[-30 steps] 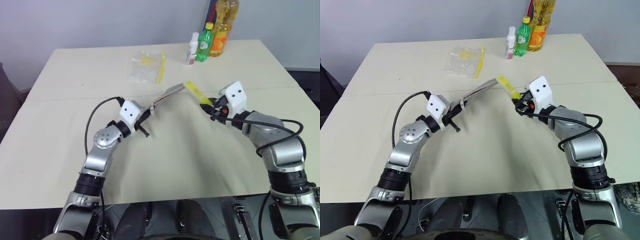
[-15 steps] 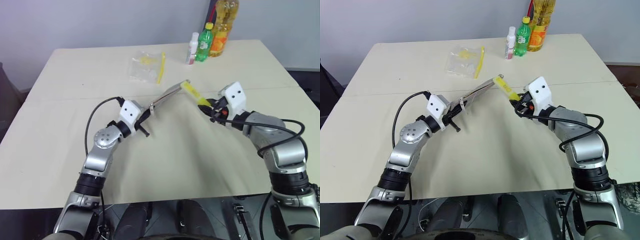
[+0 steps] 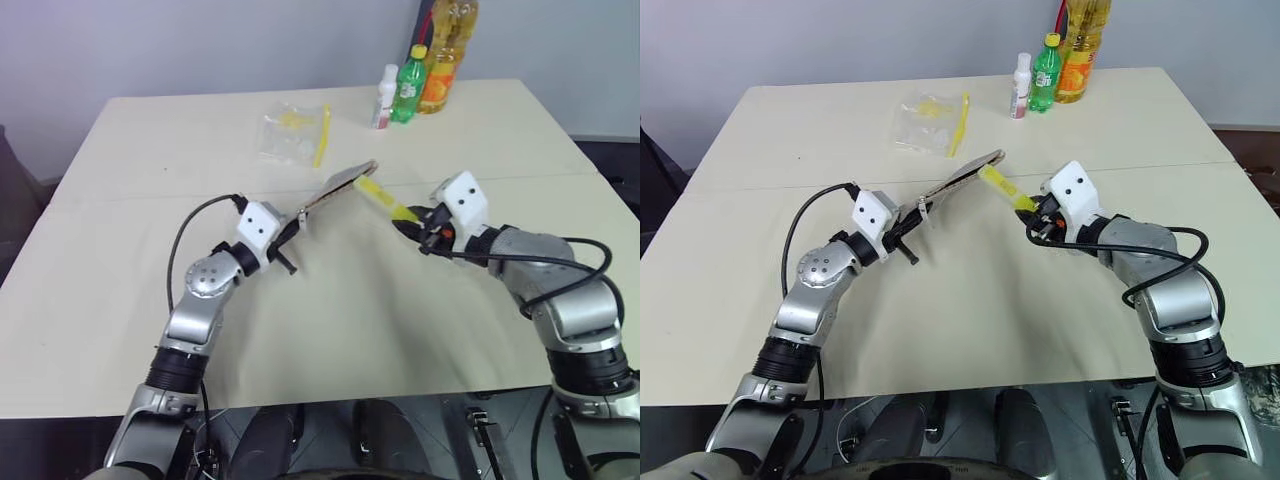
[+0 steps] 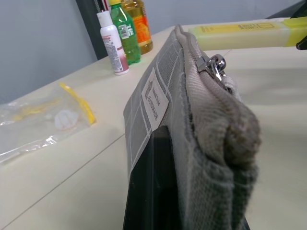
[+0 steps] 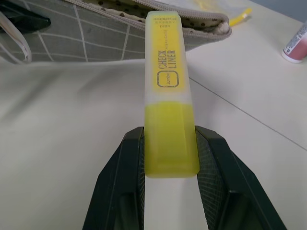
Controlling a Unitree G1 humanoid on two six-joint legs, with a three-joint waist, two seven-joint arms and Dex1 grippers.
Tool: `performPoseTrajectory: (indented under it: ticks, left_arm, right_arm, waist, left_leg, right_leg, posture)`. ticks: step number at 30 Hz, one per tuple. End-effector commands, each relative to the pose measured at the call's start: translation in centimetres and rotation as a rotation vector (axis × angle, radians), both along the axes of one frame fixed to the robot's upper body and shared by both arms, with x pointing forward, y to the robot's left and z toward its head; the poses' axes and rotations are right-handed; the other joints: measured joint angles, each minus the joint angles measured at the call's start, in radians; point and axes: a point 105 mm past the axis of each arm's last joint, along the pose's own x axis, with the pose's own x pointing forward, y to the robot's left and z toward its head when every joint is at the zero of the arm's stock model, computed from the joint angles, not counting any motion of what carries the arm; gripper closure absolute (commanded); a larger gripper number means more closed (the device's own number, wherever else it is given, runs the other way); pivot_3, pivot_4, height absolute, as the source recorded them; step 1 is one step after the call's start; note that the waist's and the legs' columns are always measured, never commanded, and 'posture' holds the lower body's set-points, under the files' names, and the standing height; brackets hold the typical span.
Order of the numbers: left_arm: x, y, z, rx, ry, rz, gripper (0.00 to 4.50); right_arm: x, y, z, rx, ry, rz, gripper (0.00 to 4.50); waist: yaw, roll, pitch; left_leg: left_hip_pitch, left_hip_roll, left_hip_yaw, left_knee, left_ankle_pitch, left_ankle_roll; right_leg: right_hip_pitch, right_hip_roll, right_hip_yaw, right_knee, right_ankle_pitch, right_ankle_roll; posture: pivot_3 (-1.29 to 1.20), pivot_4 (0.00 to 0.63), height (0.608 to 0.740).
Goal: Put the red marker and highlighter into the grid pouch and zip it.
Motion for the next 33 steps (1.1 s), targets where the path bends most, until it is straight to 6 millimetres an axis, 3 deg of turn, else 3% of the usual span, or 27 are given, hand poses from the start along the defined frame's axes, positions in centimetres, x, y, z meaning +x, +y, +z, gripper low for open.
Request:
performPoseTrajectory:
  ticks: [1,14,21,30,33]
  left_arm:
    - [-0.6,-0.6,1.7,0.014,-0.094,-0.046,4.50]
    - [-2.4,-1.9,0.4,0.190,-0.145,-0.229,4.50]
    - [-3.9,-2.6,-0.1,0.274,-0.166,-0.381,4.50]
    - [-5.1,-2.2,-0.7,0.334,-0.152,-0.494,4.50]
    - [-5.0,-2.0,-0.8,0.325,-0.140,-0.486,4.50]
  right_arm:
    - [-0.5,0.4,0.5,-0.060,-0.032,0.041,3.60]
    - [-1.7,1.9,0.4,-0.202,-0.054,0.194,3.60]
    - [-5.0,3.9,-1.0,-0.396,-0.045,0.491,3.60]
    - [-4.2,3.4,-0.7,-0.471,-0.078,0.499,3.60]
    - [-4.0,3.1,-0.2,-0.444,-0.081,0.475,2.14]
  waist:
    - [0.000,0.000,0.000]
    - [0.000,0.000,0.000]
    - [0.000,0.000,0.000]
    - [-0.001,0.000,0.000]
    - [0.000,0.000,0.000]
  left_leg:
    - [0.000,0.000,0.000,0.000,0.000,0.000]
    - [-0.001,0.000,0.000,0.000,0.000,0.000]
    - [-0.002,0.000,0.000,0.000,0.000,0.000]
    - [-0.002,0.000,0.000,0.000,0.000,0.000]
    - [-0.003,0.000,0.000,0.000,0.000,0.000]
  right_leg:
    - [0.000,0.000,0.000,0.000,0.000,0.000]
    - [-0.001,0.000,0.000,-0.001,-0.002,-0.003]
    - [-0.001,-0.001,0.000,-0.002,-0.002,-0.003]
    - [-0.002,-0.001,0.000,-0.002,-0.002,-0.004]
    - [-0.002,-0.001,0.000,-0.002,-0.002,-0.003]
  posture:
    - [0.00,0.150,0.740]
    - [0.00,0.150,0.740]
    - [0.00,0.150,0.740]
    - [0.00,0.150,0.740]
    - [0.00,0.150,0.740]
